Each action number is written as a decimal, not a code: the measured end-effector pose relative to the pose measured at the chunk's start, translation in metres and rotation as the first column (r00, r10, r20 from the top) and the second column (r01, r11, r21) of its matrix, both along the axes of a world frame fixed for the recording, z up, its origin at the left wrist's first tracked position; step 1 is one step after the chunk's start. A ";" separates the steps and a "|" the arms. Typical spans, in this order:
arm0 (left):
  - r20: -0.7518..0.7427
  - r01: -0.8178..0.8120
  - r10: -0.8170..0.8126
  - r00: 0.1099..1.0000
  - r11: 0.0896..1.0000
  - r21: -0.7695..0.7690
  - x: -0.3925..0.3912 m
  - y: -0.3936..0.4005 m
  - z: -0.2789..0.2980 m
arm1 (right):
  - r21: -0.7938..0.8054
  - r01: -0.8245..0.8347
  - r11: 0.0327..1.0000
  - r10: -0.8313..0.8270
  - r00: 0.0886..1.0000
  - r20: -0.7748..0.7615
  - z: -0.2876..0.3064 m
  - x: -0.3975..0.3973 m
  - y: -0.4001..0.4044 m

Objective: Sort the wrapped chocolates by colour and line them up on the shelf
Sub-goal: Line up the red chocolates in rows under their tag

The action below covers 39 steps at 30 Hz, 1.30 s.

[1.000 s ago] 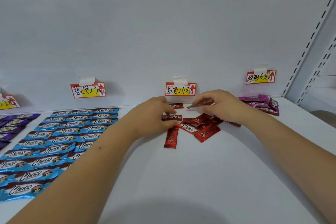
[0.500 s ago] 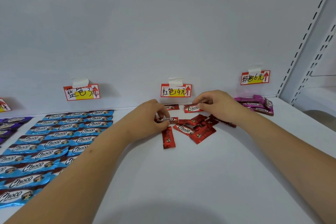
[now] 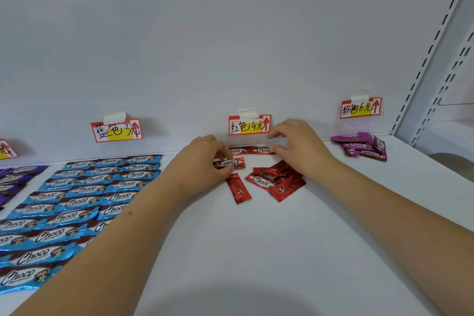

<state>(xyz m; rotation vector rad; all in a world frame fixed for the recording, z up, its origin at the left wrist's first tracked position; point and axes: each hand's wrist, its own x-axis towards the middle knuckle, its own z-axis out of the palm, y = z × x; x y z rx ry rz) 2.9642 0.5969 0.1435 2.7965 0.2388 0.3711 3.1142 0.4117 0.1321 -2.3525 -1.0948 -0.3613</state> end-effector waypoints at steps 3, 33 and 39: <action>0.021 -0.001 0.000 1.000 1.000 0.023 -0.002 0.001 0.002 | -0.017 -0.003 1.000 0.004 1.000 0.028 0.004 -0.005 -0.005; -0.046 -0.113 0.104 0.994 0.923 -0.369 -0.014 0.020 0.029 | -0.121 -0.147 0.982 0.134 0.985 -0.110 0.011 -0.012 -0.014; -0.214 -0.246 0.128 0.968 0.636 -0.732 -0.017 0.016 0.035 | -0.119 -0.145 0.982 0.133 0.985 -0.106 0.012 -0.013 -0.013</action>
